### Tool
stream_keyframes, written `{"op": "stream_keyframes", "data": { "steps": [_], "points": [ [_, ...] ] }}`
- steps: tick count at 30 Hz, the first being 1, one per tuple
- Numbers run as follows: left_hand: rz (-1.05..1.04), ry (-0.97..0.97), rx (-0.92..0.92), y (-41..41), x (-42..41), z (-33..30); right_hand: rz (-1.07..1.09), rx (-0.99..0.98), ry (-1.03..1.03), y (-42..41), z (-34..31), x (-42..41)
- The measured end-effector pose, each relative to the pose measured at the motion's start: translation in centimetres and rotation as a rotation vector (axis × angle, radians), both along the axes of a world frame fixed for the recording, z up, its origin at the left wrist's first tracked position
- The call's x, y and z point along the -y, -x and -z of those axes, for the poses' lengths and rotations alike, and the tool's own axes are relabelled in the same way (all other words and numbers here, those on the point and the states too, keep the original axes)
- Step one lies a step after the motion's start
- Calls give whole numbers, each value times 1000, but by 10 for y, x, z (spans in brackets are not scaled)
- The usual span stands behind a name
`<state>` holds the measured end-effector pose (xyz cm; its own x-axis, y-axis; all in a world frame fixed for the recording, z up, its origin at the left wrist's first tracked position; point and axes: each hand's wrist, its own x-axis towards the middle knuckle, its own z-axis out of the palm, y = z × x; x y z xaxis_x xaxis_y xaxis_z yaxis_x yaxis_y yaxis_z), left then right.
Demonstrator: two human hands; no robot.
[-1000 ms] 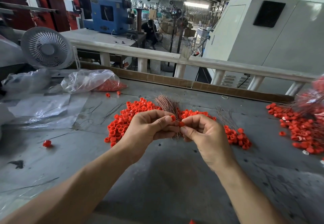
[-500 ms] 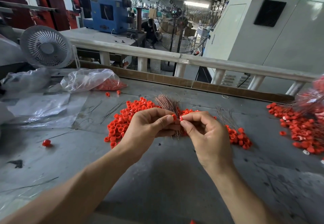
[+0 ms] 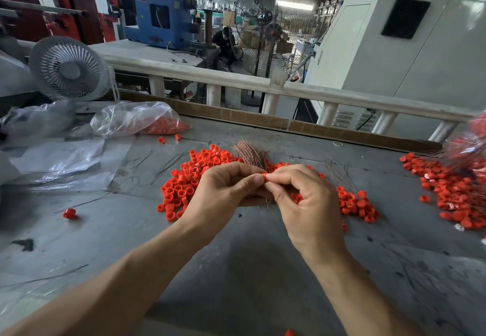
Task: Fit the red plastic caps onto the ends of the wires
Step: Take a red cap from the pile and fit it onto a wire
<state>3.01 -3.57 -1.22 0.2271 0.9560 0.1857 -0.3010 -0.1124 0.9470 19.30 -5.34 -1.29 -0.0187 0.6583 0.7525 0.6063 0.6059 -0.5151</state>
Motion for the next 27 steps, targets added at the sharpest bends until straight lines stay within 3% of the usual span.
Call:
{"op": "stream_keyframes", "data": {
  "steps": [11,19,27],
  "points": [
    [48,100,33,3,-2,4,64,77,-33,7,1,3],
    [40,221,67,-2,-2,6,264,251,-105,20,4,1],
    [58,227,85,-1,-2,2,240,230,-77,18,2,2]
  ]
}}
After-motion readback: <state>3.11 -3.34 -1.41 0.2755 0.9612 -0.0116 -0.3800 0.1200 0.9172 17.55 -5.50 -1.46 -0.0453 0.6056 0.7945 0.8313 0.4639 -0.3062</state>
